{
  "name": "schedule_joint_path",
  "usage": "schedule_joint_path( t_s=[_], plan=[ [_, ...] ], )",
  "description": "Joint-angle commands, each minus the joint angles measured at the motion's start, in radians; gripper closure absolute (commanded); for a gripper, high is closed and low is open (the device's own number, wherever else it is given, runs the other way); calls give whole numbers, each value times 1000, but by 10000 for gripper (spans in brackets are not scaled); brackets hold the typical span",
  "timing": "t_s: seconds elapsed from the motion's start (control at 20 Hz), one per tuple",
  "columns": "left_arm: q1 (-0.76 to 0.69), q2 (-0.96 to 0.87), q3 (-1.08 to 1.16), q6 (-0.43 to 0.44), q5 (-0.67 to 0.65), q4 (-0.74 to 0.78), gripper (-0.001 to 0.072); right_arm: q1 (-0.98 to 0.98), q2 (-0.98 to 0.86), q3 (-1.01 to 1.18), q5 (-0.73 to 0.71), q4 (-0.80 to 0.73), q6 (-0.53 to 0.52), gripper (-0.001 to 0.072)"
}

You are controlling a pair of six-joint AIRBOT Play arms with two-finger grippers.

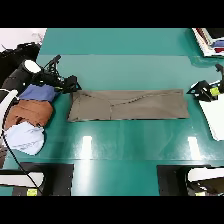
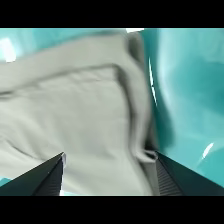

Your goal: Fold the shirts.

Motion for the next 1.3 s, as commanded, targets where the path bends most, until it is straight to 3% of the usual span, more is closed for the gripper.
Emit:
schedule_joint_path(
  t_s=[0.0,0.1,0.2,0.3,0.35,0.5,0.55,0.7,1.0,1.25],
  plan=[
    [-20,-10,18,29,-19,-67,677,-75,-33,-79,-10,14,-86,78],
    [-73,-10,18,29,18,-74,677,-97,-80,-110,24,39,-126,88],
    [-140,-10,18,16,67,-75,677,-92,-124,-127,35,105,-177,162],
    [-210,-13,18,-8,116,-74,677,-64,-156,-129,20,146,-189,163],
    [-245,-16,18,-20,144,-74,678,-43,-167,-126,16,142,-190,220],
    [-344,-40,23,-32,257,-76,678,3,-177,-86,24,145,-213,629],
    [-373,-61,40,-33,271,-78,678,16,-172,-61,39,145,-216,692],
    [-443,-158,129,-33,255,-79,678,55,-103,24,91,154,-214,693],
    [-537,-367,333,-76,230,-90,679,184,129,147,99,330,-126,694],
    [-586,-460,419,-77,203,-97,678,349,209,239,83,327,-83,693]
  ],
)
